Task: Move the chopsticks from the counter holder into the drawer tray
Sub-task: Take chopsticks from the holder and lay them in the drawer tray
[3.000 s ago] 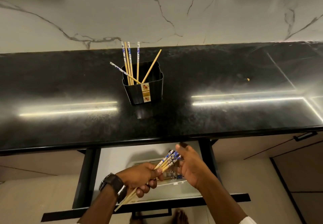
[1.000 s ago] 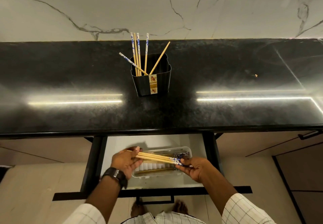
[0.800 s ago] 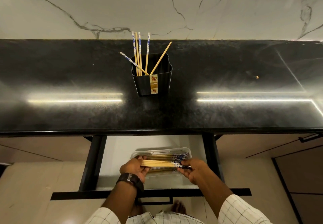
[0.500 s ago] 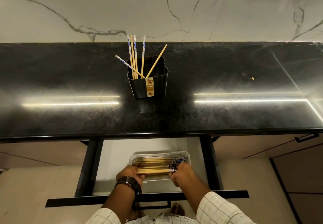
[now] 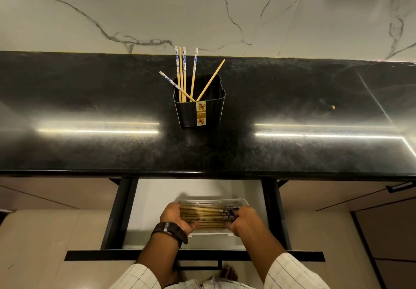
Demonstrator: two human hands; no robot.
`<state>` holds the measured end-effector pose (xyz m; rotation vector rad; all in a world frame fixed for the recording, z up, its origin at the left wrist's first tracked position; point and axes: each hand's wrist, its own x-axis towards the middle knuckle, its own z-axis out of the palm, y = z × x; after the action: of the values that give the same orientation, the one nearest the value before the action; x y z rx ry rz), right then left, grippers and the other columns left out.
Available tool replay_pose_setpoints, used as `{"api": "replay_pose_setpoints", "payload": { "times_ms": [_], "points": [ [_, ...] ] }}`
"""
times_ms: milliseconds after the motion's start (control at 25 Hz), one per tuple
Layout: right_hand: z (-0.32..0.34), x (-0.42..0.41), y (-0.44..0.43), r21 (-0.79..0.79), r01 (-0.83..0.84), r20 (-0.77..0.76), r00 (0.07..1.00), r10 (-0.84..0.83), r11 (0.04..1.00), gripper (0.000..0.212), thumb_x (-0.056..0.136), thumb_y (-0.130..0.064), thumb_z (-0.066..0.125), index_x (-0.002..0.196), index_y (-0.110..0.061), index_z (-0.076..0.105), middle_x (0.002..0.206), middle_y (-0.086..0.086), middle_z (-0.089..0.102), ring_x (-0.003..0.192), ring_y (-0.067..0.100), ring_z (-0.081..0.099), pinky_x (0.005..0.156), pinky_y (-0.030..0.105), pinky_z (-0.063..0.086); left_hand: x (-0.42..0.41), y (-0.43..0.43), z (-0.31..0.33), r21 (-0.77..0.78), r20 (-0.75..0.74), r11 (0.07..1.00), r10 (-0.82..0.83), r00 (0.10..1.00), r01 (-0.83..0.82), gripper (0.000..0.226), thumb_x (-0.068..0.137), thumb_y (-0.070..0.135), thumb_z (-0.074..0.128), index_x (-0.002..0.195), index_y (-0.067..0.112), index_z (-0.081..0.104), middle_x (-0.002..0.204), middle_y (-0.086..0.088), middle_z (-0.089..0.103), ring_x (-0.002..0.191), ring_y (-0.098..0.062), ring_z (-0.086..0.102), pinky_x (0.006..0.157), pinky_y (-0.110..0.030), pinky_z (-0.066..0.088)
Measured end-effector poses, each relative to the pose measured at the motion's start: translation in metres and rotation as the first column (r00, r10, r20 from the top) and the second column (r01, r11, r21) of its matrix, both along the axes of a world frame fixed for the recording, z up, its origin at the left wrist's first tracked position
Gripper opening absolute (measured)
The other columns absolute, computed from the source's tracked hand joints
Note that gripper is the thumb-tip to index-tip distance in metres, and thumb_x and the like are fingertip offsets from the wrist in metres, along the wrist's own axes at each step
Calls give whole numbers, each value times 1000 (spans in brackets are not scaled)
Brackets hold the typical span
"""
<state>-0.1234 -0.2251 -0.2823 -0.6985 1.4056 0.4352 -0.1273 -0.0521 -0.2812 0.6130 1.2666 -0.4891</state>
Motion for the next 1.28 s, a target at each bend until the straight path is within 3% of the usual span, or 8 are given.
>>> {"api": "replay_pose_setpoints", "payload": {
  "times_ms": [160,440,640,800,880,1040,1160,1280],
  "points": [
    [34,-8,-2,-26,-37,160,986,41,999,36,103,-5,46,135,11,53,123,28,63,103,41,65,84,43,56,5,0,30,120,49,991,56,997,-61,25,96,20,54,115,3,54,94,-20,53,71,-30,56,63,-36,50],
    [133,13,16,-349,-53,586,767,262,936,15,93,-17,71,94,-3,74,69,10,75,57,18,69,51,27,58,35,3,90,148,412,978,76,908,-149,18,87,14,72,75,13,58,53,-1,49,53,-14,46,46,-29,46],
    [188,103,30,-590,21,702,507,500,807,8,93,-20,70,95,-14,75,81,6,79,74,21,76,64,25,61,95,18,138,562,695,798,-314,647,-217,12,90,20,69,100,20,63,94,-6,63,78,-13,62,63,-26,55],
    [189,186,27,-769,-18,531,539,654,639,49,87,-13,75,134,-15,60,118,1,72,97,15,68,89,31,56,133,4,153,962,269,259,-840,470,-88,50,92,28,67,139,29,52,153,-13,34,141,-29,37,109,-47,43],
    [184,224,30,-787,-152,426,567,705,598,77,82,-16,82,147,-10,41,122,5,63,96,16,61,83,33,52,145,-1,152,979,181,205,-888,423,13,51,93,34,66,141,30,50,165,-16,13,151,-32,18,117,-46,30],
    [190,280,49,-833,-277,321,465,825,480,96,65,-26,92,142,-9,37,119,14,64,105,30,67,92,50,58,163,5,145,986,164,152,-917,363,-61,24,96,32,61,119,26,65,157,-6,36,149,-18,26,98,-7,33],
    [181,293,68,-900,-286,236,317,919,329,124,58,-33,96,156,-16,22,125,8,67,119,30,63,110,56,42,164,8,134,982,166,122,-921,353,-144,21,96,30,60,117,30,64,157,-1,39,150,-12,24,102,-15,32],
    [173,299,87,-943,-267,148,206,967,201,97,67,-37,91,147,-14,41,122,7,70,116,27,66,111,54,41,165,9,131,982,167,124,-922,348,-144,15,96,32,59,110,35,62,158,2,38,148,-10,28,103,-22,40]
  ]
}}
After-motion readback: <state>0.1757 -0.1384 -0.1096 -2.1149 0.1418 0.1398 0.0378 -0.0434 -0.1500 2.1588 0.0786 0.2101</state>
